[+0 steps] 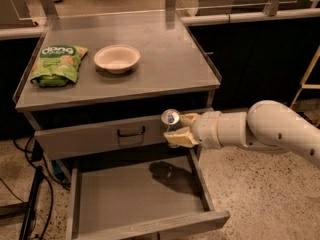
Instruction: Pick redbull can from middle drawer and place on counter
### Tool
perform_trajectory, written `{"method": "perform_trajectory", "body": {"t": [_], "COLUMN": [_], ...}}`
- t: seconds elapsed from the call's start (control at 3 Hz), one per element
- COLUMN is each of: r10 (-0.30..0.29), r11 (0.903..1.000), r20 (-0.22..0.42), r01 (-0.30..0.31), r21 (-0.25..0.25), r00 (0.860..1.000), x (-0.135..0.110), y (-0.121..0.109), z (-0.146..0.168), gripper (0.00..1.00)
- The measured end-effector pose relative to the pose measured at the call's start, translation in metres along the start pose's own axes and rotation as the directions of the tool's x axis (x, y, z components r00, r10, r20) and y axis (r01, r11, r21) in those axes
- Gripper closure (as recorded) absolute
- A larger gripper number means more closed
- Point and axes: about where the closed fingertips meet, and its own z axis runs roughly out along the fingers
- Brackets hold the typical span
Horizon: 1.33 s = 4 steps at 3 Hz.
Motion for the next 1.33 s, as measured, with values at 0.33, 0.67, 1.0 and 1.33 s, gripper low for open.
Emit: {"method": "perform_trajectory", "body": {"t": [0.33,0.67,1.0,1.33], "r10": [0.000,-0.025,-0.093,-0.085], "r11": [1.0000,0.9996,0.9903,0.9918], "r20": [0.000,0.022,0.057,0.056], "r01": [0.000,0.025,0.087,0.079], "r21": [0.000,0.013,0.109,0.100], "r00": [1.000,0.999,0.994,0.995], "x": [0.000,-0.029,-0.104,-0.104], "y": [0.000,-0.013,-0.060,-0.058], "z": [0.000,-0.008,-0.043,-0.042], "gripper": [1.00,1.00,1.00,1.00]}}
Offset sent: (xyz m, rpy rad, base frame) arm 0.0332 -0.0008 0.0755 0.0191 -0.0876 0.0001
